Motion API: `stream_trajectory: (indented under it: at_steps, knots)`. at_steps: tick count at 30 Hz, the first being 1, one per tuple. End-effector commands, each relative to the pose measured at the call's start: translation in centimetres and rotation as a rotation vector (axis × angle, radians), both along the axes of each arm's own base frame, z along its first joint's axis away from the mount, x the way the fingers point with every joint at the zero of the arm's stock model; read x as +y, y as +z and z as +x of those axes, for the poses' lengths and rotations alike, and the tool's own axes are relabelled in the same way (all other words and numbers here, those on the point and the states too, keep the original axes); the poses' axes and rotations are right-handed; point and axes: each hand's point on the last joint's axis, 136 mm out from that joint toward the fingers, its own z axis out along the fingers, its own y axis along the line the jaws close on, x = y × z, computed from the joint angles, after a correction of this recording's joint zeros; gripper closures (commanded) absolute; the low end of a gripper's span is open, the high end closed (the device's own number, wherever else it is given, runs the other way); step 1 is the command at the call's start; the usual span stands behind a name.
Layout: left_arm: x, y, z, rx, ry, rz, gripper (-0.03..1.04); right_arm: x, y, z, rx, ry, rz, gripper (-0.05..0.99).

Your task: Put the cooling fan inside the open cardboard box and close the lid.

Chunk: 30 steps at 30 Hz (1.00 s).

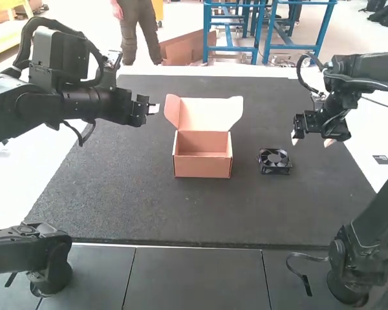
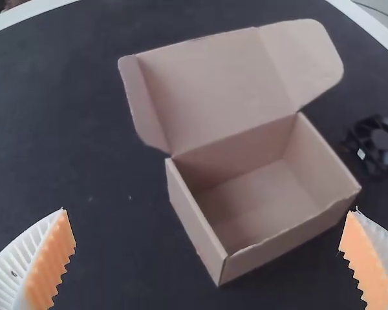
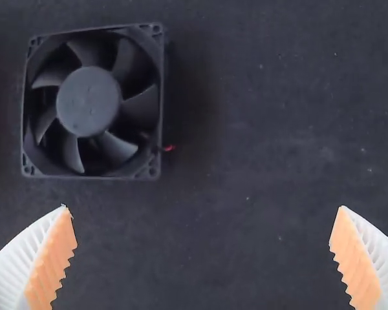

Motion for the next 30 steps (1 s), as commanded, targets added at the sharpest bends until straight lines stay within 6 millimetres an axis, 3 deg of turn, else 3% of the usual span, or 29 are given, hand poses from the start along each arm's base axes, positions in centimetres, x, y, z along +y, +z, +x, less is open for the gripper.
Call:
stream_trajectory:
  at_steps: [1,18,30]
  knots:
    - [-0.4,1.2,0.0,-0.025,-0.008,-0.020,0.04,-0.4,-0.9,0.2,0.018,0.003,0.002,0.03]
    - [-0.3,1.2,0.2,-0.023,-0.003,-0.023,0.04,-0.4,-5.7,1.3,0.105,0.018,-0.001,0.03]
    - [-0.4,1.7,0.1,-0.033,-0.007,-0.028,0.04,-0.4,-7.1,2.6,0.114,0.020,0.002,0.03]
